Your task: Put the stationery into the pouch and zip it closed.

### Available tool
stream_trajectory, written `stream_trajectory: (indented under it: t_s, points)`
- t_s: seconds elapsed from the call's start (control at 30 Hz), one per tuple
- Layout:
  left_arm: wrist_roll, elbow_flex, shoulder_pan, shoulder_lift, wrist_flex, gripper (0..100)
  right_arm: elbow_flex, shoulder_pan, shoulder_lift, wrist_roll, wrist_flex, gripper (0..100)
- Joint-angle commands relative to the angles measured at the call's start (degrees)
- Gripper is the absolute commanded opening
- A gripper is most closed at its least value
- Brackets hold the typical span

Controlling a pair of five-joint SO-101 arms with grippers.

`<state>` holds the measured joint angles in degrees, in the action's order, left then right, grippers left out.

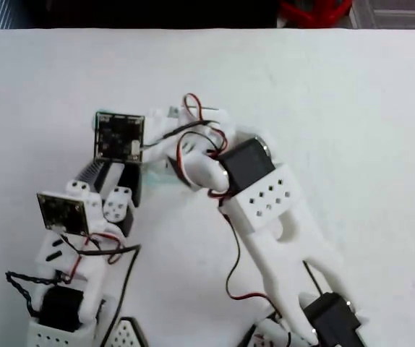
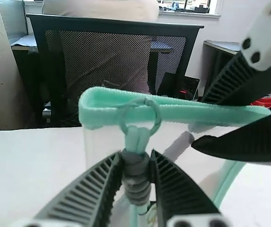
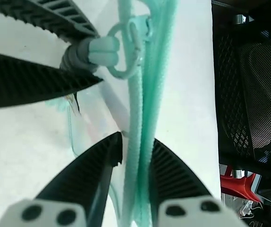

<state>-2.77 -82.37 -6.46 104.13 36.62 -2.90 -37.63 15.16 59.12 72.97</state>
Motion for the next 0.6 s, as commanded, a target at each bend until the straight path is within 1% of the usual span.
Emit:
stream_trajectory:
  t_s: [0.0, 0.13, 0.23, 0.27, 0.37, 0.57]
  points:
    - [3.08, 0.18, -1.01, 0.40, -1.41, 7, -0.09, 0.13, 0.40, -0.44, 0.48, 2.0]
    - [3.16, -0.62, -0.92, 0.40, -1.32, 6, -0.09, 0.22, 0.40, -0.44, 0.22, 2.0]
    - [3.43, 0.26, -0.48, 0.40, -1.58, 2, 0.00, 0.40, 0.40, -0.18, 0.22, 2.0]
    - [4.04, 1.23, -0.04, 0.40, -1.41, 3, 0.18, 0.48, 0.40, 0.00, 0.22, 2.0]
    - [5.89, 4.66, 3.03, 0.40, -1.41, 2, 0.18, 0.84, 0.31, 1.85, 0.40, 2.0]
    - [6.15, 8.53, 9.71, 0.40, -1.67, 2, 0.18, 3.38, 0.31, 3.16, 0.13, 2.0]
